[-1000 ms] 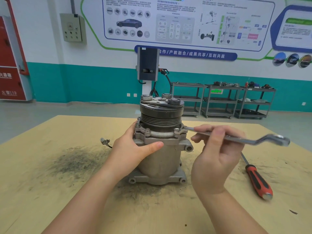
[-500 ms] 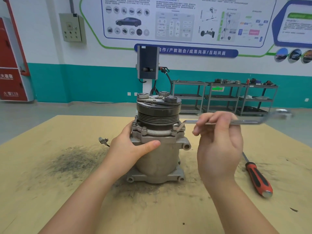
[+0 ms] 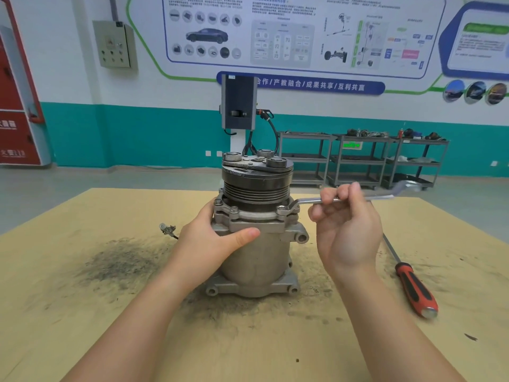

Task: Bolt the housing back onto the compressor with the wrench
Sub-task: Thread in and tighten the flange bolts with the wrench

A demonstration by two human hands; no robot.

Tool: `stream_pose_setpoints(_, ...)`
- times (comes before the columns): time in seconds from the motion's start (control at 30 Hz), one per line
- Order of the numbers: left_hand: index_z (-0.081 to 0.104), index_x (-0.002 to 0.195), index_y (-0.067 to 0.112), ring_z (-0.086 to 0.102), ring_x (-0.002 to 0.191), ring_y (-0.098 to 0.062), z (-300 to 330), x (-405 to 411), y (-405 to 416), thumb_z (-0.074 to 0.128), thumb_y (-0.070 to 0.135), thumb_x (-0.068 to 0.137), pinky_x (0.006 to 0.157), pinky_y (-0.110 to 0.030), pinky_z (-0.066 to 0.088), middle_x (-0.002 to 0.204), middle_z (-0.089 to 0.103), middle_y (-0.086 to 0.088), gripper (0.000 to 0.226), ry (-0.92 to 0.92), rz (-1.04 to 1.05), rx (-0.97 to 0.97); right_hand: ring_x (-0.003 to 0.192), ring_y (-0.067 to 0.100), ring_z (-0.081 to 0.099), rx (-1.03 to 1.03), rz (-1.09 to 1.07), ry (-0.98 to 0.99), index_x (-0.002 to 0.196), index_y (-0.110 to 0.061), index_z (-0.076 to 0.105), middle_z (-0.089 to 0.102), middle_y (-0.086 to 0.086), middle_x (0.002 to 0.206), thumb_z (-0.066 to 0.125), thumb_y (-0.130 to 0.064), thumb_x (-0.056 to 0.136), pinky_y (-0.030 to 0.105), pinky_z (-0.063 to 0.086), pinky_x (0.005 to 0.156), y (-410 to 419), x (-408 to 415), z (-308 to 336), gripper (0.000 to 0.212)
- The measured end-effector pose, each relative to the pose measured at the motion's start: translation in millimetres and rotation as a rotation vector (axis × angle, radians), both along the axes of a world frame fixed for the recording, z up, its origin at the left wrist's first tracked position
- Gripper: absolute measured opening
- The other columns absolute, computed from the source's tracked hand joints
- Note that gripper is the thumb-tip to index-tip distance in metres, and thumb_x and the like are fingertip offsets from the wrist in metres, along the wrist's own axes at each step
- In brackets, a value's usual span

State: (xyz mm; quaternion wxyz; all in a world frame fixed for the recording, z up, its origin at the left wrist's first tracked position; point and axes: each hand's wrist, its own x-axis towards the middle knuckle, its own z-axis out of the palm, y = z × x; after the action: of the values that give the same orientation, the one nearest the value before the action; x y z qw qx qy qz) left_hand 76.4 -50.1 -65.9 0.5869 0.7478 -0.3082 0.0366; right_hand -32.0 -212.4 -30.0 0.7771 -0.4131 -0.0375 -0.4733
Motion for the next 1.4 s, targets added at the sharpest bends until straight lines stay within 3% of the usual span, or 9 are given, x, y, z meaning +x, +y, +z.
stream_pose_setpoints(0.13, 0.05, 0.101, 0.069, 0.056, 0.096, 0.023, -1, 1, 1, 0.072, 0.081, 0.048, 0.078, -0.016, 0.045, 0.103, 0.06, 0.047, 0.059, -0.004, 0.004, 0.009, 0.06, 0.018, 0.055, -0.344, -0.481, -0.162, 0.077, -0.029, 0.059, 0.06, -0.001, 0.073, 0.04, -0.024, 0.102, 0.03, 0.046, 0.06, 35, 1, -22, 0.031)
stream_pose_setpoints(0.37, 0.051, 0.089, 0.067, 0.056, 0.076, 0.025, 3, -1, -2, 0.06, 0.073, 0.048, 0.062, -0.01, 0.039, 0.082, 0.062, 0.044, 0.042, -0.04, 0.043, 0.051, 0.08, 0.02, 0.058, -1.077, -0.734, -0.085, 0.086, -0.003, 0.068, 0.064, 0.003, 0.085, 0.048, -0.028, 0.1, 0.033, 0.048, 0.072, 59, 6, -33, 0.034)
stream_pose_setpoints(0.47, 0.053, 0.099, 0.066, 0.058, 0.089, 0.023, 1, 1, -1, 0.069, 0.076, 0.048, 0.073, -0.014, 0.044, 0.094, 0.063, 0.045, 0.054, -0.035, 0.03, 0.02, 0.079, 0.019, 0.058, -0.97, -0.645, -0.173, 0.087, -0.01, 0.059, 0.06, 0.005, 0.083, 0.041, -0.028, 0.103, 0.03, 0.048, 0.073, 49, -1, -22, 0.03)
stream_pose_setpoints(0.57, 0.051, 0.104, 0.066, 0.056, 0.095, 0.023, -1, 1, 0, 0.072, 0.079, 0.049, 0.078, -0.016, 0.046, 0.103, 0.06, 0.047, 0.059, -0.019, 0.008, 0.017, 0.067, 0.015, 0.053, -0.505, -0.417, -0.196, 0.08, -0.022, 0.054, 0.058, 0.0, 0.076, 0.036, -0.026, 0.103, 0.025, 0.045, 0.065, 34, -9, -8, 0.03)
stream_pose_setpoints(0.67, 0.05, 0.102, 0.068, 0.054, 0.095, 0.026, 0, 1, 0, 0.071, 0.079, 0.049, 0.076, -0.014, 0.044, 0.102, 0.058, 0.049, 0.058, -0.019, 0.01, 0.01, 0.056, 0.016, 0.051, -0.177, -0.194, -0.116, 0.074, -0.015, 0.053, 0.061, -0.001, 0.068, 0.035, -0.024, 0.1, 0.024, 0.046, 0.06, 19, -11, -1, 0.033)
stream_pose_setpoints(1.0, 0.05, 0.103, 0.063, 0.051, 0.094, 0.029, 0, -1, 0, 0.07, 0.084, 0.045, 0.075, -0.013, 0.043, 0.099, 0.055, 0.053, 0.065, -0.022, 0.025, 0.008, 0.05, 0.014, 0.052, 0.024, 0.082, -0.038, 0.067, -0.012, 0.048, 0.056, 0.002, 0.06, 0.036, -0.013, 0.099, 0.024, 0.042, 0.048, 0, -6, 4, 0.034)
stream_pose_setpoints(1.13, 0.049, 0.103, 0.066, 0.052, 0.094, 0.027, -1, 1, -1, 0.067, 0.092, 0.038, 0.077, -0.014, 0.046, 0.1, 0.057, 0.051, 0.072, -0.009, 0.036, 0.022, 0.053, 0.015, 0.051, -0.111, -0.236, -0.101, 0.067, -0.017, 0.052, 0.058, 0.0, 0.064, 0.041, -0.018, 0.094, 0.026, 0.043, 0.054, 26, -4, -12, 0.029)
stream_pose_setpoints(1.27, 0.051, 0.101, 0.069, 0.057, 0.091, 0.022, -3, 4, -2, 0.072, 0.078, 0.049, 0.078, -0.019, 0.048, 0.1, 0.063, 0.043, 0.057, -0.021, 0.033, 0.032, 0.074, 0.014, 0.056, -0.657, -0.534, -0.154, 0.081, -0.017, 0.059, 0.057, -0.005, 0.08, 0.045, -0.027, 0.101, 0.026, 0.046, 0.069, 56, 1, -30, 0.026)
stream_pose_setpoints(1.4, 0.05, 0.086, 0.069, 0.056, 0.074, 0.025, 2, 2, -4, 0.056, 0.073, 0.048, 0.058, -0.01, 0.037, 0.08, 0.062, 0.043, 0.039, -0.042, 0.069, 0.08, 0.082, 0.02, 0.054, -1.012, -0.594, -0.039, 0.093, -0.012, 0.061, 0.055, -0.001, 0.089, 0.051, -0.025, 0.097, 0.035, 0.048, 0.071, 66, 6, -34, 0.017)
